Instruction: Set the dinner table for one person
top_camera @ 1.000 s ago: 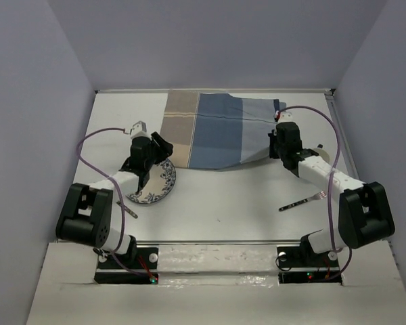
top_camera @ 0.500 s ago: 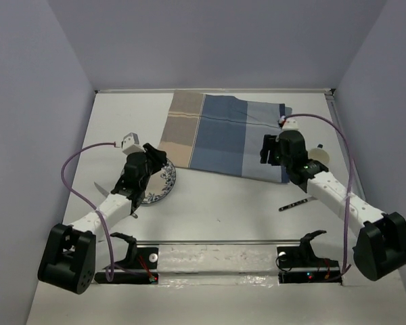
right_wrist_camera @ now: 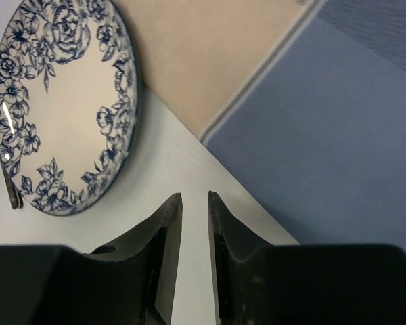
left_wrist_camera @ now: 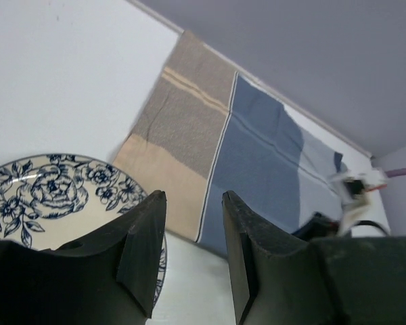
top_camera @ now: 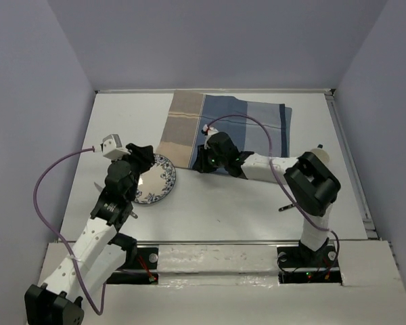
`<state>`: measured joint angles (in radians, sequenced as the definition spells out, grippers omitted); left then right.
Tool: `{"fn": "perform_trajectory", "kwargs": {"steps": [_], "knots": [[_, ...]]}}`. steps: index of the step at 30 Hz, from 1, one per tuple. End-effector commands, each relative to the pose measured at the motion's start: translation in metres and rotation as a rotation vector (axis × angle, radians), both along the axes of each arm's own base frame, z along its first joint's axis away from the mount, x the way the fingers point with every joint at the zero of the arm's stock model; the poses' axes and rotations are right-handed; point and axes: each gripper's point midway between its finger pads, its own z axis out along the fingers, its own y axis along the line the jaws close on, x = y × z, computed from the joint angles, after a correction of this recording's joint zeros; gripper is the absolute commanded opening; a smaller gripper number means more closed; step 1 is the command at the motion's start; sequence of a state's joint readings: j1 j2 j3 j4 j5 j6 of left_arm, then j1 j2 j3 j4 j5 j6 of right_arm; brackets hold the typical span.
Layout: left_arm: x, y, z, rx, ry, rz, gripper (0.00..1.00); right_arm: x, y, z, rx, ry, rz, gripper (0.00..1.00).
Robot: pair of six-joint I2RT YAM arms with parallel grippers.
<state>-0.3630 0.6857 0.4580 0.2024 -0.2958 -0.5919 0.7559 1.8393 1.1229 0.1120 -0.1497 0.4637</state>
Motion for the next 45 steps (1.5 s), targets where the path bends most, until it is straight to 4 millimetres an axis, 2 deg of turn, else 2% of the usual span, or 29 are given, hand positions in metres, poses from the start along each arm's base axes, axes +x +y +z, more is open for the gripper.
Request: {"fn": "perform_trajectory", "kwargs": {"steps": [1, 3, 5, 7, 10, 14, 17, 18, 19, 21, 22, 23, 24, 25, 26, 27, 29, 30, 33, 34, 36, 37, 39, 42, 43, 44, 45], "knots": [[-0.007, 0.003, 0.058, 0.016, -0.108, -0.015, 0.49, -0.007, 0.066, 0.018, 0.152, 0.010, 0.081, 0.27], [-0.013, 0.001, 0.073, 0.027, -0.132, -0.040, 0.50, -0.022, 0.079, 0.008, 0.134, 0.016, 0.123, 0.28], [-0.018, 0.001, 0.096, 0.048, -0.171, -0.056, 0.51, -0.038, 0.091, -0.004, 0.123, 0.043, 0.174, 0.28], [-0.021, 0.002, 0.103, 0.065, -0.184, -0.066, 0.51, -0.049, 0.102, -0.007, 0.128, 0.055, 0.218, 0.28], [-0.024, 0.001, 0.113, 0.066, -0.209, -0.077, 0.52, -0.061, 0.115, -0.024, 0.106, 0.077, 0.248, 0.27], [-0.025, 0.002, 0.113, 0.061, -0.219, -0.071, 0.52, -0.058, 0.136, -0.029, 0.119, 0.093, 0.272, 0.23], [-0.022, -0.001, 0.101, 0.053, -0.191, -0.080, 0.52, -0.042, 0.157, -0.029, 0.120, 0.078, 0.279, 0.21], [-0.021, -0.005, 0.095, 0.051, -0.182, -0.097, 0.52, -0.030, 0.173, -0.010, 0.151, 0.037, 0.286, 0.21], [-0.020, -0.006, 0.091, 0.042, -0.174, -0.102, 0.52, -0.027, 0.177, -0.027, 0.126, 0.056, 0.286, 0.21], [-0.019, -0.009, 0.085, 0.033, -0.168, -0.111, 0.52, -0.019, 0.188, -0.027, 0.129, 0.043, 0.295, 0.21], [-0.019, -0.009, 0.084, 0.032, -0.165, -0.114, 0.52, -0.012, 0.197, -0.014, 0.134, 0.024, 0.299, 0.21], [-0.019, -0.010, 0.084, 0.031, -0.166, -0.114, 0.52, -0.010, 0.200, -0.014, 0.130, 0.019, 0.303, 0.22], [-0.019, -0.009, 0.085, 0.031, -0.168, -0.112, 0.52, -0.010, 0.198, -0.025, 0.088, 0.020, 0.320, 0.26], [-0.019, -0.009, 0.085, 0.034, -0.168, -0.109, 0.52, -0.010, 0.196, -0.024, 0.064, 0.012, 0.331, 0.29], [-0.019, -0.008, 0.086, 0.035, -0.171, -0.108, 0.52, -0.015, 0.185, -0.033, 0.019, 0.027, 0.335, 0.34], [-0.020, -0.008, 0.088, 0.035, -0.175, -0.106, 0.52, -0.013, 0.177, -0.015, 0.006, -0.024, 0.333, 0.36], [-0.020, -0.008, 0.089, 0.032, -0.181, -0.105, 0.52, -0.019, 0.159, -0.010, -0.032, -0.049, 0.331, 0.44], [-0.020, -0.009, 0.089, 0.031, -0.184, -0.111, 0.52, -0.022, 0.140, -0.005, -0.074, -0.082, 0.317, 0.45], [-0.020, -0.011, 0.094, 0.032, -0.195, -0.122, 0.52, -0.018, 0.113, -0.003, -0.172, -0.168, 0.310, 0.48], [-0.020, -0.011, 0.101, 0.029, -0.207, -0.126, 0.52, -0.014, 0.109, 0.006, -0.192, -0.208, 0.305, 0.48], [-0.023, -0.011, 0.111, 0.036, -0.221, -0.132, 0.52, -0.009, 0.104, 0.008, -0.255, -0.278, 0.356, 0.48], [-0.025, -0.009, 0.123, 0.044, -0.244, -0.128, 0.52, -0.007, 0.103, 0.008, -0.273, -0.296, 0.368, 0.49], [-0.029, -0.006, 0.134, 0.068, -0.260, -0.121, 0.52, -0.003, 0.106, 0.011, -0.300, -0.373, 0.443, 0.50], [-0.030, 0.000, 0.135, 0.097, -0.251, -0.104, 0.52, 0.016, 0.104, -0.008, -0.391, -0.421, 0.461, 0.53], [-0.030, 0.001, 0.135, 0.115, -0.249, -0.098, 0.52, 0.022, 0.108, -0.004, -0.402, -0.434, 0.464, 0.53], [-0.031, 0.004, 0.133, 0.126, -0.240, -0.090, 0.53, 0.030, 0.105, -0.021, -0.463, -0.438, 0.451, 0.54], [-0.031, 0.005, 0.132, 0.134, -0.238, -0.085, 0.53, 0.034, 0.104, -0.024, -0.483, -0.443, 0.443, 0.54]]}}
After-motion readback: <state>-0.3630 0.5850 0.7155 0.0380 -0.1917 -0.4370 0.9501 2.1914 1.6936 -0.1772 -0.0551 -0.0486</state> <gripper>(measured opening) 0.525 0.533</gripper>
